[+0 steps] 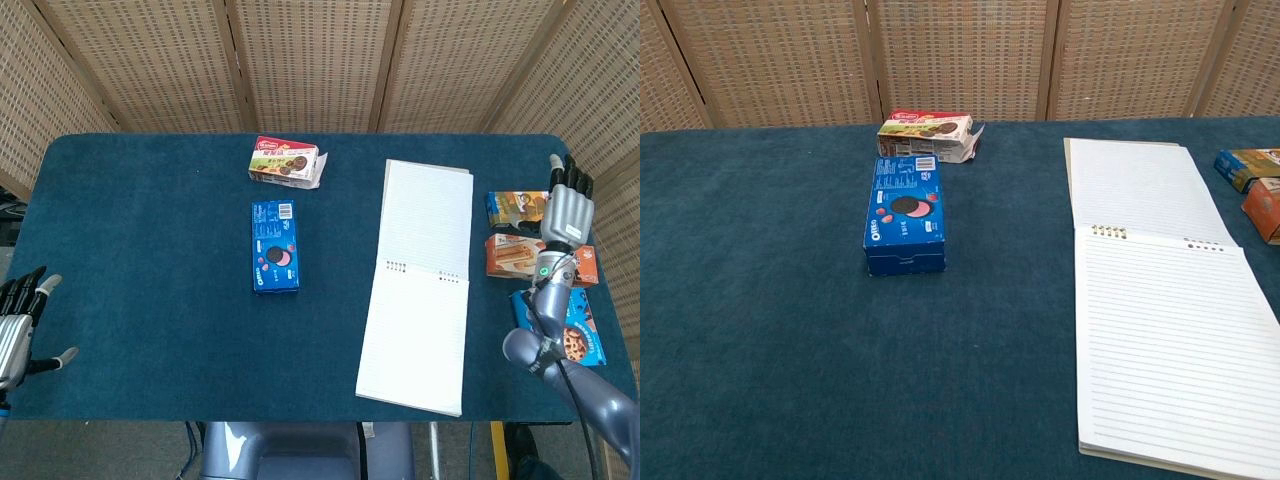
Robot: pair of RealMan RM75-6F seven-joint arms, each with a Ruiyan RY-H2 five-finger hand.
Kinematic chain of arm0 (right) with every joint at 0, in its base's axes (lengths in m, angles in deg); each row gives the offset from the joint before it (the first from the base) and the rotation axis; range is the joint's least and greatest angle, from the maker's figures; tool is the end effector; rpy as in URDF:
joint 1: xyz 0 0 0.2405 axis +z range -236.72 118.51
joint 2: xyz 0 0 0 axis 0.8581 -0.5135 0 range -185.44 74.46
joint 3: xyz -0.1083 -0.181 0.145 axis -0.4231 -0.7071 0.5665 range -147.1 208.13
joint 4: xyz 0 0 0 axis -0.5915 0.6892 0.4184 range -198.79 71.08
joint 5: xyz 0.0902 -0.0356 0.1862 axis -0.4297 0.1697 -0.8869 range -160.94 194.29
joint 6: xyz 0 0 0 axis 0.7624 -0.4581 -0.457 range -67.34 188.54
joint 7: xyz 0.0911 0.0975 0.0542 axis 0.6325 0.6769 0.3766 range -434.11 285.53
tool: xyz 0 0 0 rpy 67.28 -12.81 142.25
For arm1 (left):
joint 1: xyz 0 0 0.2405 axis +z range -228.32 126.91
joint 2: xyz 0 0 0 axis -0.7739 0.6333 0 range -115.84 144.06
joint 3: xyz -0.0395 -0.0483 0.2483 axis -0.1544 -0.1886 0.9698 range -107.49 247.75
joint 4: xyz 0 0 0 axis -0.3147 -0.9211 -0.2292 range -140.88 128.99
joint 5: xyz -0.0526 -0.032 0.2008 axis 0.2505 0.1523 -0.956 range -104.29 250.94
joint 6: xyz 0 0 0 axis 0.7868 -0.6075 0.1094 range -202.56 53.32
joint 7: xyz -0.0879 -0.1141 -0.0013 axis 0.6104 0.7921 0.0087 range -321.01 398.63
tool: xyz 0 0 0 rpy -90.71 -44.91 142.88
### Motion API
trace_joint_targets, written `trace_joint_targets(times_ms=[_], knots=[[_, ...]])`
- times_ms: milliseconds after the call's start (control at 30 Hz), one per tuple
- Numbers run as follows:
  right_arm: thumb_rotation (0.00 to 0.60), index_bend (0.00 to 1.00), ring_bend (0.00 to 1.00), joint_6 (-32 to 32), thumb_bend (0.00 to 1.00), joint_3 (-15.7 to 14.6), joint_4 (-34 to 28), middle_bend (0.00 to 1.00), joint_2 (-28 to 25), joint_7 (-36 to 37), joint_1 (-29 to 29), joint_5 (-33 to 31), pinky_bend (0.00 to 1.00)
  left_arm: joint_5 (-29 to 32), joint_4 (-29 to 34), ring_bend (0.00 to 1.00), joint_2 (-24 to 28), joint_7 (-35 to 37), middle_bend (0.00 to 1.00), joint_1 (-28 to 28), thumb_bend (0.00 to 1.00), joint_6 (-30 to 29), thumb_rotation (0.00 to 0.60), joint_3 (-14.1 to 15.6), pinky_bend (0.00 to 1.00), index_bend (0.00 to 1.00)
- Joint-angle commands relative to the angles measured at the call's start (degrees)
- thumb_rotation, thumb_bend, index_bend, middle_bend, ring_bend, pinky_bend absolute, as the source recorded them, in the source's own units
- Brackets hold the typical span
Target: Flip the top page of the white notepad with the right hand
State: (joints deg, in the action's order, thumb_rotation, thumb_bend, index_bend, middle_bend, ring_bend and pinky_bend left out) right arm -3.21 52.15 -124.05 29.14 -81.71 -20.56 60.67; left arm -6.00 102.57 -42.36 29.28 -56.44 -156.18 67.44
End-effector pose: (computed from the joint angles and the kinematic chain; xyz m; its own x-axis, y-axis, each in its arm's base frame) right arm -0.2827 -0.4220 0.1408 0.2899 0.1761 0.9407 -0.9316 0.2770 0.2353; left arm -0.2785 0.1793 0.1712 0.3987 0.0878 0.9129 0.9126 0.0603 -0.4044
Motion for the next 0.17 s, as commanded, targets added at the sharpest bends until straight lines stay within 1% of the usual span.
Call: trace_joint_targets(times_ms=[33,100,167], knots=[[0.600,0.00,0.00,-10.13,0.00,-8.28,-17.86,0.00,-11.93,8.82,-10.34,17.89,0.00,-1.46,-0.39,0.00,0.47,1.44,0.00,0.50,0.00,-0.93,0.600,0.37,0.00,0.00],[0.600,0.00,0.00,-14.79,0.00,-11.93,-20.84,0.00,-14.63,12.55,-13.85,25.82,0.00,-2.39,-0.74,0.00,0.67,2.40,0.00,0.76,0.00,-1.41,0.600,0.59,0.00,0.00],[0.600,0.00,0.00,-19.33,0.00,-15.66,-21.29,0.00,-16.39,16.15,-17.15,33.22,0.00,-3.58,-1.10,0.00,0.88,3.38,0.00,1.00,0.00,-1.90,0.600,0.89,0.00,0.00]])
